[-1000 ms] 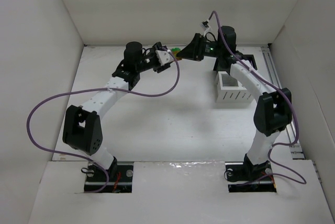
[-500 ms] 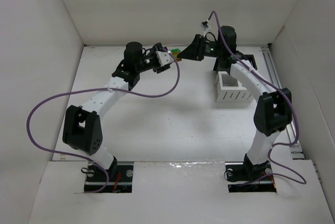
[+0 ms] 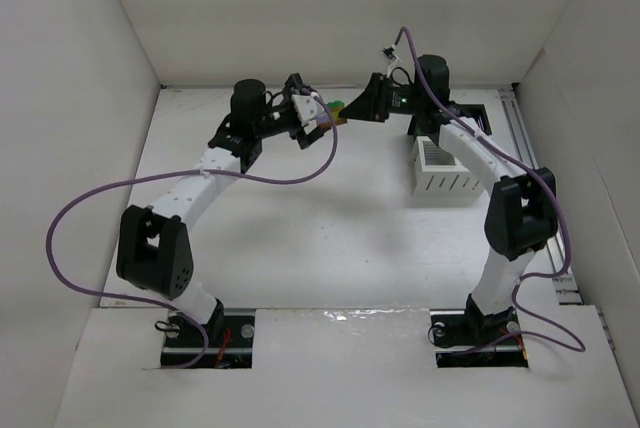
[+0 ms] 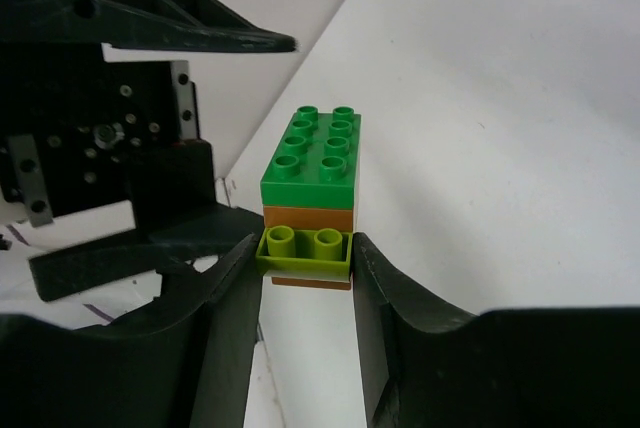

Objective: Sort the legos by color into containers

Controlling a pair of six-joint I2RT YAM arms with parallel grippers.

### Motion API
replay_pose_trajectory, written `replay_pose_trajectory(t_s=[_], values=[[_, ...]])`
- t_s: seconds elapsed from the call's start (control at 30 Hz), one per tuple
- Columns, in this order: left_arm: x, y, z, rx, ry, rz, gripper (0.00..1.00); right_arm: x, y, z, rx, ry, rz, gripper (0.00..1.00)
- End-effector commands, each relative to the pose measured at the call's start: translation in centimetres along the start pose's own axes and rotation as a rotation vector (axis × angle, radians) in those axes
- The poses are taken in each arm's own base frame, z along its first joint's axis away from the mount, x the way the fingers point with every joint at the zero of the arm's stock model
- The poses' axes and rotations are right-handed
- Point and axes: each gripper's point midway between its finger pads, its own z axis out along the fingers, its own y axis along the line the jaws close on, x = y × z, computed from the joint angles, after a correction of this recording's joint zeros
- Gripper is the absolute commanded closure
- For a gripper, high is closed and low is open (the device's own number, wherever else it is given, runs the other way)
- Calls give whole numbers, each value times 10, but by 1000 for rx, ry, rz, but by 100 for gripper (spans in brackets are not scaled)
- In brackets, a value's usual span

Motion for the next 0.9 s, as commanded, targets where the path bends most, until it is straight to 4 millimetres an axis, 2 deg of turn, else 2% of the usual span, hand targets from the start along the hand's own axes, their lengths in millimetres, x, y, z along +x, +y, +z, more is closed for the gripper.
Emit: replay_pose_trajectory(t_s=[0.0, 0.03, 0.07, 0.13, 0.17, 0.2, 0.23, 0.27, 0.3, 0.33, 0.37, 0.4, 0.43, 0.47, 0.5, 0.53, 0.6, 0.63, 0.67, 0.73, 0.77, 0.87], values=[[-25, -2, -28, 55, -89, -8, 15, -21, 7, -24, -13, -56, -111, 100], [-25, -4, -34, 68, -100, -20, 13, -24, 8, -30, -15, -58, -146, 100], [-29, -4, -48, 96, -134, -53, 13, -20, 0, -35, 8, -45, -147, 100], [-28, -4, -61, 144, -162, -126, 13, -21, -9, -49, 47, -37, -204, 100], [-36, 5, -67, 164, -184, -139, 13, -17, -14, -52, 58, -14, -316, 100], [-30, 1, -79, 241, -180, -220, 13, -3, -19, -62, 90, 44, -315, 100], [-27, 3, -82, 281, -177, -254, 13, 2, -21, -66, 97, 82, -376, 100], [-45, 18, -86, 300, -196, -233, 15, 7, -26, -72, 93, 133, -568, 100], [-23, 5, -84, 387, -156, -405, 15, 31, -25, -78, 95, 220, -564, 100], [-20, 7, -81, 413, -158, -395, 16, 40, -27, -77, 93, 262, -613, 100], [-37, 23, -80, 418, -174, -347, 17, 39, -22, -83, 91, 272, -698, 100], [-13, 22, -69, 445, -142, -415, 17, 46, -20, -83, 80, 287, -707, 100], [-12, 2, -68, 508, -101, -522, 19, 49, -20, -84, 77, 299, -709, 100], [-10, 0, -63, 530, -116, -447, 19, 51, -17, -83, 76, 309, -731, 100], [-21, 4, -61, 540, -120, -392, 20, 55, -15, -80, 67, 326, -757, 100], [-13, -13, -53, 597, -98, -459, 20, 55, -15, -80, 67, 326, -758, 100], [-19, -17, -51, 613, -111, -483, 23, 57, -4, -73, 41, 323, -788, 100], [-13, -27, -48, 635, -130, -480, 23, 51, 4, -75, 41, 303, -815, 100], [-21, -33, -49, 647, -151, -456, 25, 52, 4, -69, 38, 300, -838, 100], [-19, -45, -47, 665, -147, -425, 27, 55, 11, -65, 35, 296, -869, 100], [-23, -48, -47, 667, -158, -371, 32, 54, 12, -62, 36, 294, -881, 100], [-30, -61, -48, 687, -174, -310, 38, 58, 20, -54, 8, 297, -909, 100]])
